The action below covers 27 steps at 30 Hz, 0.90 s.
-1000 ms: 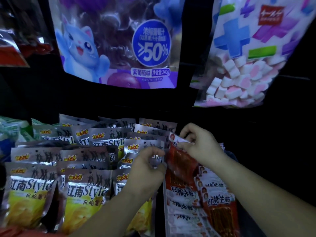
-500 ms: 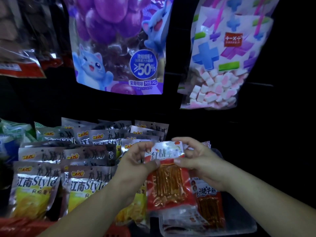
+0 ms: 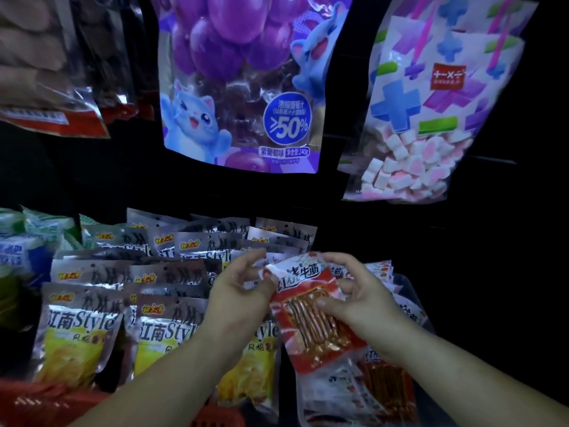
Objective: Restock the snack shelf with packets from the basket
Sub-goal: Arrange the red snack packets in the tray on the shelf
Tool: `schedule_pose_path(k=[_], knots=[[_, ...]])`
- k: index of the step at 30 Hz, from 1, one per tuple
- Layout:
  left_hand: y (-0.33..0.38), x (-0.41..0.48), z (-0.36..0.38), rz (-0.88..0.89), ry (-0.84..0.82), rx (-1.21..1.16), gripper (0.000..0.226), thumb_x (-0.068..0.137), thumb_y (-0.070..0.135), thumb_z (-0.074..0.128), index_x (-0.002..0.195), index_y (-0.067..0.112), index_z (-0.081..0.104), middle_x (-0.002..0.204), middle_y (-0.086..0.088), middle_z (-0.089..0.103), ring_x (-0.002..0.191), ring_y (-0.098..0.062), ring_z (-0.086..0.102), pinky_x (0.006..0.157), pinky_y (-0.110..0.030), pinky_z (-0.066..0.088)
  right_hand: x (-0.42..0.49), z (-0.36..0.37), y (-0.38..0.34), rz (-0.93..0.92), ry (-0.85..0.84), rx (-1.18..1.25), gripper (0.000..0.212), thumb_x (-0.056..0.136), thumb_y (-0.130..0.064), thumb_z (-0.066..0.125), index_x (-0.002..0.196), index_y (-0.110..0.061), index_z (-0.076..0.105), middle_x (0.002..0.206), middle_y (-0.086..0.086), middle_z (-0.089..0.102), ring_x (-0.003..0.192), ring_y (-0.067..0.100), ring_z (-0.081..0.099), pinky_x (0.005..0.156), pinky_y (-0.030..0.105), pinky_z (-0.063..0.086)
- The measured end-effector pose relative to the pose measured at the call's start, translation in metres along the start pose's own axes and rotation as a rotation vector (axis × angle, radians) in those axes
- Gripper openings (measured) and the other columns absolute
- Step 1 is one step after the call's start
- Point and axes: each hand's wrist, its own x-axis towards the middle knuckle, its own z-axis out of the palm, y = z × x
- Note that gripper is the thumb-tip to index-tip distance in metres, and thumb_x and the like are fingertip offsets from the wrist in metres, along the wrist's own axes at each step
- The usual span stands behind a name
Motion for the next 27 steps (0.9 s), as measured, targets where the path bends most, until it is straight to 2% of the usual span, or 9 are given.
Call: schedule_pose_path(k=[2, 5, 7, 10, 14, 15, 20, 25, 27], knots=[[-0.005, -0.002, 0.002, -0.055, -0.007, -0.023, 0.039, 0.092, 0.022, 0.077, 0.123, 0.04, 0.061, 0.116, 0.007, 0.067, 0.097, -0.026, 0.072, 0.078, -0.036, 0.057, 0.002, 0.001, 0.002, -0.001, 0.055, 0.013, 0.065, 0.095, -0.005, 0.071, 0.133, -0.052, 0.048, 0.087, -0.038, 0.069, 0.095, -0.011, 0.066, 0.088, 0.036, 0.053], [-0.009, -0.01, 0.011, -0.161, -0.061, -0.101, 0.029, 0.089, 0.002, 0.075, 0.11, 0.018, 0.063, 0.101, -0.003, 0.074, 0.079, -0.02, 0.073, 0.06, -0.029, 0.056, 0.008, 0.007, 0.005, 0.048, 0.089, 0.048, 0.062, 0.094, -0.004, 0.072, 0.131, -0.05, 0.052, 0.099, -0.005, 0.079, 0.091, 0.015, 0.076, 0.087, 0.045, 0.063], [-0.012, -0.012, 0.014, -0.21, -0.116, -0.12, 0.033, 0.09, -0.006, 0.071, 0.114, 0.016, 0.065, 0.092, -0.001, 0.076, 0.07, -0.015, 0.073, 0.058, -0.027, 0.057, 0.012, 0.006, 0.009, 0.094, 0.054, 0.085, 0.055, 0.093, 0.0, 0.071, 0.129, -0.04, 0.059, 0.103, -0.001, 0.079, 0.094, 0.017, 0.076, 0.082, 0.039, 0.064], [-0.011, -0.012, 0.012, -0.191, -0.153, -0.115, 0.058, 0.092, -0.008, 0.068, 0.137, 0.028, 0.057, 0.107, 0.01, 0.072, 0.083, -0.002, 0.074, 0.064, -0.022, 0.06, 0.011, 0.004, 0.012, 0.15, -0.069, 0.11, 0.065, 0.093, 0.004, 0.07, 0.14, -0.039, 0.056, 0.109, -0.017, 0.077, 0.1, 0.001, 0.072, 0.08, 0.018, 0.056], [-0.007, -0.012, 0.011, -0.167, -0.223, -0.109, 0.081, 0.091, -0.01, 0.067, 0.151, 0.038, 0.038, 0.126, 0.023, 0.056, 0.088, 0.013, 0.067, 0.064, -0.014, 0.056, 0.01, -0.002, 0.01, 0.164, -0.105, 0.151, 0.071, 0.089, 0.012, 0.068, 0.142, -0.034, 0.053, 0.084, -0.038, 0.066, 0.078, -0.026, 0.061, 0.062, 0.003, 0.047], [-0.009, -0.013, 0.011, -0.178, -0.247, -0.119, 0.086, 0.089, -0.011, 0.069, 0.153, 0.037, 0.036, 0.129, 0.022, 0.058, 0.093, 0.007, 0.069, 0.068, -0.017, 0.058, 0.01, -0.002, 0.01, 0.158, -0.094, 0.162, 0.072, 0.089, 0.014, 0.067, 0.142, -0.033, 0.052, 0.081, -0.04, 0.066, 0.075, -0.026, 0.06, 0.059, 0.002, 0.047], [-0.012, -0.02, 0.011, -0.21, -0.323, -0.084, 0.088, 0.08, -0.018, 0.074, 0.147, 0.033, 0.048, 0.118, 0.012, 0.071, 0.1, -0.036, 0.073, 0.067, -0.036, 0.062, 0.008, -0.001, 0.017, 0.157, 0.092, 0.246, 0.065, 0.092, 0.004, 0.07, 0.144, -0.033, 0.054, 0.111, -0.011, 0.077, 0.096, 0.008, 0.075, 0.073, 0.027, 0.062], [-0.006, -0.019, 0.011, -0.112, -0.185, -0.107, 0.068, 0.087, -0.013, 0.07, 0.135, 0.034, 0.058, 0.124, 0.01, 0.066, 0.099, -0.027, 0.071, 0.071, -0.036, 0.062, 0.001, -0.01, 0.015, 0.204, -0.143, 0.224, 0.086, 0.085, 0.016, 0.072, 0.143, -0.044, 0.052, 0.146, -0.002, 0.056, 0.115, 0.039, 0.067, 0.072, 0.045, 0.064], [-0.006, -0.02, 0.01, -0.118, -0.217, -0.136, 0.07, 0.088, -0.012, 0.07, 0.137, 0.036, 0.056, 0.129, 0.011, 0.064, 0.095, -0.024, 0.073, 0.073, -0.035, 0.061, 0.0, -0.012, 0.013, 0.21, -0.193, 0.248, 0.09, 0.087, 0.022, 0.064, 0.146, -0.044, 0.049, 0.153, 0.005, 0.049, 0.116, 0.037, 0.068, 0.083, 0.048, 0.063]])
